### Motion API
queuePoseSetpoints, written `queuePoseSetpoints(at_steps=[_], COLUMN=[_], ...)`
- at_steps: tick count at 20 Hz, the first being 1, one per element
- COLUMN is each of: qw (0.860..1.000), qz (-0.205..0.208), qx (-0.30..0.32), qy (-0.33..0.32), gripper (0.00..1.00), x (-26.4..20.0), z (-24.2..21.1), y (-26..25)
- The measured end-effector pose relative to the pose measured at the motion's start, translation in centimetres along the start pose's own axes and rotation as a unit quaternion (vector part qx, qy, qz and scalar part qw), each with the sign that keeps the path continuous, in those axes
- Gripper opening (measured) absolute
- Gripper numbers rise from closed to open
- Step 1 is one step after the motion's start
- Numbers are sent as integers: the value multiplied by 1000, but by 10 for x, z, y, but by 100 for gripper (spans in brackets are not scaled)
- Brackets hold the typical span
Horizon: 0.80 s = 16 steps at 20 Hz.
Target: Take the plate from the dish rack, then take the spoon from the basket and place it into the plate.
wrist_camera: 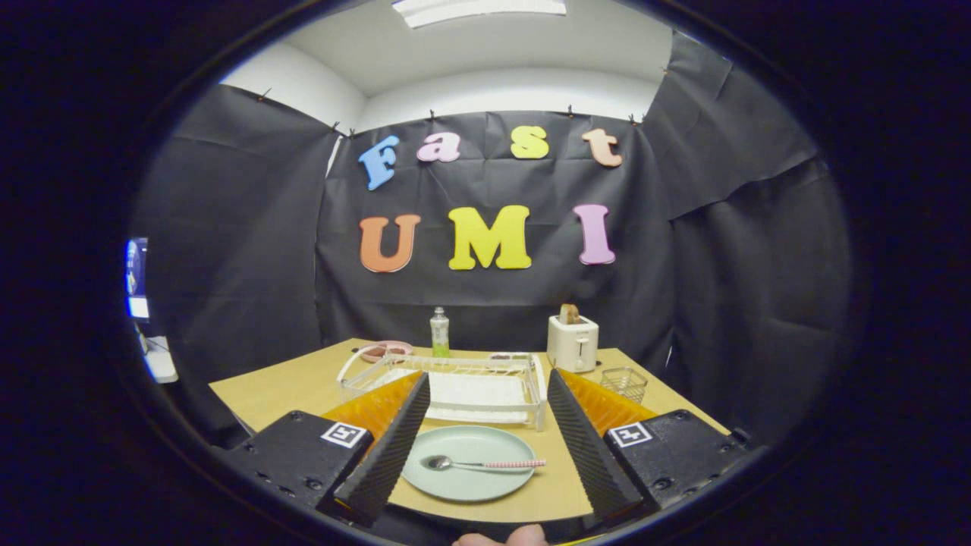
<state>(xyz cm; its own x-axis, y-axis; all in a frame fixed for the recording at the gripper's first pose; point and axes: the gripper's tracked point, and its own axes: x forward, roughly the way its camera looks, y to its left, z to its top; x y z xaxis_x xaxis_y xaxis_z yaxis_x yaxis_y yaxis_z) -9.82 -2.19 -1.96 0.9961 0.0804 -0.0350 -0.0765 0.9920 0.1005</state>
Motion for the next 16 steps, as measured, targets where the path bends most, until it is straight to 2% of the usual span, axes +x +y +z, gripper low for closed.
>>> queuePoseSetpoints(at_steps=[7, 10, 13, 16], qw=[1000, 1000, 1000, 1000], qz=[0, -4, -25, -24], qx=[-23, -9, -2, -4], qy=[19, 10, 7, 14], gripper=[100, 100, 100, 100], x=[1, 0, 0, 6], z=[-3, 8, 5, -2], y=[27, 27, 21, 27])
